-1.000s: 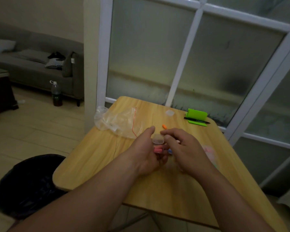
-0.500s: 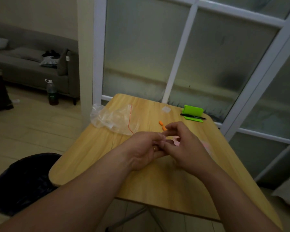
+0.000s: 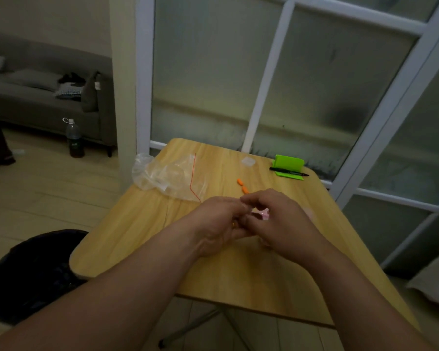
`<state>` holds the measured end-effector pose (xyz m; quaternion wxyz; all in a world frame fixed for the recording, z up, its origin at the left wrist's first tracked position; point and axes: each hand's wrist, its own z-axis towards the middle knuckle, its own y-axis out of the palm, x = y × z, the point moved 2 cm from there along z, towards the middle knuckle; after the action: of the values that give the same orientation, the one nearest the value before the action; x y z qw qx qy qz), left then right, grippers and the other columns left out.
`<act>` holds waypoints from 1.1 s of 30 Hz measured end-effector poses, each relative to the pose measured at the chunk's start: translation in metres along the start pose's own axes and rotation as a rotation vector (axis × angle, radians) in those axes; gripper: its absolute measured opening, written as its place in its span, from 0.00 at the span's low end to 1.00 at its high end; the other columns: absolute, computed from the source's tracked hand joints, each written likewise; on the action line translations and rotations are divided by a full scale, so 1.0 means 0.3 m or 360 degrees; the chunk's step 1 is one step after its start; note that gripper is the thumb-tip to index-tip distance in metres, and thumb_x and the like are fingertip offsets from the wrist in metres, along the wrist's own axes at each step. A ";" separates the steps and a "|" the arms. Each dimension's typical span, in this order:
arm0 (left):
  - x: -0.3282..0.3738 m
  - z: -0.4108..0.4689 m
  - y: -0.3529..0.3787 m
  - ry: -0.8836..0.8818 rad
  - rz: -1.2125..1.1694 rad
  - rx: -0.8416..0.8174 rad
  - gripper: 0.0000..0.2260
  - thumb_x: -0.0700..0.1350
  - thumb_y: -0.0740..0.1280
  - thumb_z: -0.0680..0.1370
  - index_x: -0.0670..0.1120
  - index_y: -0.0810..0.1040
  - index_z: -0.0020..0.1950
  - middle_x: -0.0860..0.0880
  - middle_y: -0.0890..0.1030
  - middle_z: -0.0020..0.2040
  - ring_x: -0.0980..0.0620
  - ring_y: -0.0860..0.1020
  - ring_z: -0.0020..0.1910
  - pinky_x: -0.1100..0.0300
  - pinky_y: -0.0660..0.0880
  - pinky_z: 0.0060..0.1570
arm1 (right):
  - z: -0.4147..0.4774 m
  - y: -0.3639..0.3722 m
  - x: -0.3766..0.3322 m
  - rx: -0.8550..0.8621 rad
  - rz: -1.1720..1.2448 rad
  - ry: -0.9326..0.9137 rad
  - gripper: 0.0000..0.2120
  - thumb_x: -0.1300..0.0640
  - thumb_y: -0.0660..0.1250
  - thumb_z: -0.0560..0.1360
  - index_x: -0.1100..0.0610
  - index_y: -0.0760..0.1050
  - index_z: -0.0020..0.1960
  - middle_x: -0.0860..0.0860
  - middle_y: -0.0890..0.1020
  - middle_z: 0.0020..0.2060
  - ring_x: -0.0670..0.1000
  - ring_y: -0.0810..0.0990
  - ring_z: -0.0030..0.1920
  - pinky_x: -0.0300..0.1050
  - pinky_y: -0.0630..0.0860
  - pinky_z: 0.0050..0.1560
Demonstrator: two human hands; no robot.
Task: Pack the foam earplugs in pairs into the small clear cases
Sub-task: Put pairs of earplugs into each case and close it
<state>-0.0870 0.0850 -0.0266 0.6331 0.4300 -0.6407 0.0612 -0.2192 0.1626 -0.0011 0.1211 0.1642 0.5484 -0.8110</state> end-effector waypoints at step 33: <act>0.090 0.310 -0.038 0.0531 0.0719 0.0714 0.11 0.43 0.63 0.82 0.51 0.79 0.62 0.53 0.81 0.56 0.53 0.80 0.56 0.47 0.80 0.61 | 0.579 0.118 0.455 -0.0129 -0.0451 0.0460 0.21 0.51 0.66 0.80 0.52 0.76 0.72 0.55 0.77 0.65 0.58 0.78 0.66 0.55 0.75 0.67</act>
<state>-0.1458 0.0073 -0.0264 0.5894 0.3900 -0.5779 0.4081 -0.3543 -0.0142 -0.0258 -0.0678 0.1952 0.6098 -0.7652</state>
